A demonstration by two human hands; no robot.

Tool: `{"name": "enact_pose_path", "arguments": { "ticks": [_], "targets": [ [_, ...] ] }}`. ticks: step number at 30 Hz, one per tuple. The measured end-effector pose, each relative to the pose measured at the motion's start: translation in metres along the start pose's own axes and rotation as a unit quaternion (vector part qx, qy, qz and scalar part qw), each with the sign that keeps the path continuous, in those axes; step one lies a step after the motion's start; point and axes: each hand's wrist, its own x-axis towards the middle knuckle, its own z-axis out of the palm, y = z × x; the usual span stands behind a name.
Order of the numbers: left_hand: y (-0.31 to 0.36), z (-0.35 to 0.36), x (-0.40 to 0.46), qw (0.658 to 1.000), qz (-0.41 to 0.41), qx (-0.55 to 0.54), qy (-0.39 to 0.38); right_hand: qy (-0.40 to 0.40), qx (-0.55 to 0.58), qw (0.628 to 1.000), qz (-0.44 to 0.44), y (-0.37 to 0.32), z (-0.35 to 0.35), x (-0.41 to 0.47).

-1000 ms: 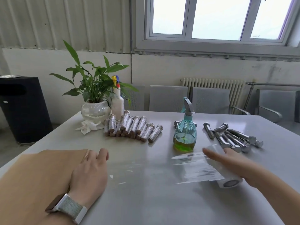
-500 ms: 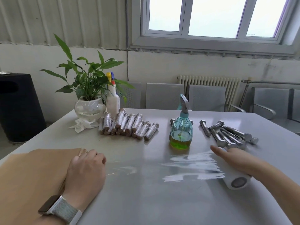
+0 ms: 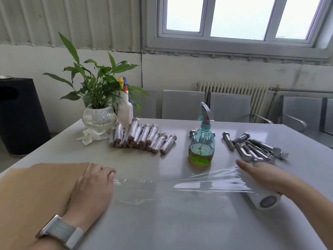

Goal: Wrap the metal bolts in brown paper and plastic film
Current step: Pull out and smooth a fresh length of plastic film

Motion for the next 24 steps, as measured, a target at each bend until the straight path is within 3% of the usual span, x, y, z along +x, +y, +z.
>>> {"name": "enact_pose_path", "arguments": {
  "ticks": [5, 10, 15, 24],
  "targets": [
    [0.001, -0.002, 0.0, 0.999, 0.014, -0.044, -0.01, 0.003, 0.001, 1.0, -0.016, -0.003, -0.003, -0.003],
    [0.004, -0.006, -0.002, 0.995, -0.024, -0.092, -0.011, 0.003, -0.003, 1.0, -0.023, -0.005, -0.003, -0.004],
    [0.008, -0.004, 0.007, 0.994, -0.091, -0.043, -0.052, 0.003, -0.017, 0.999, -0.029, -0.005, -0.003, -0.003],
    [0.007, -0.003, 0.019, 0.99, -0.099, 0.011, -0.099, -0.006, -0.024, 0.999, -0.025, -0.007, -0.004, -0.004]
  ]
}}
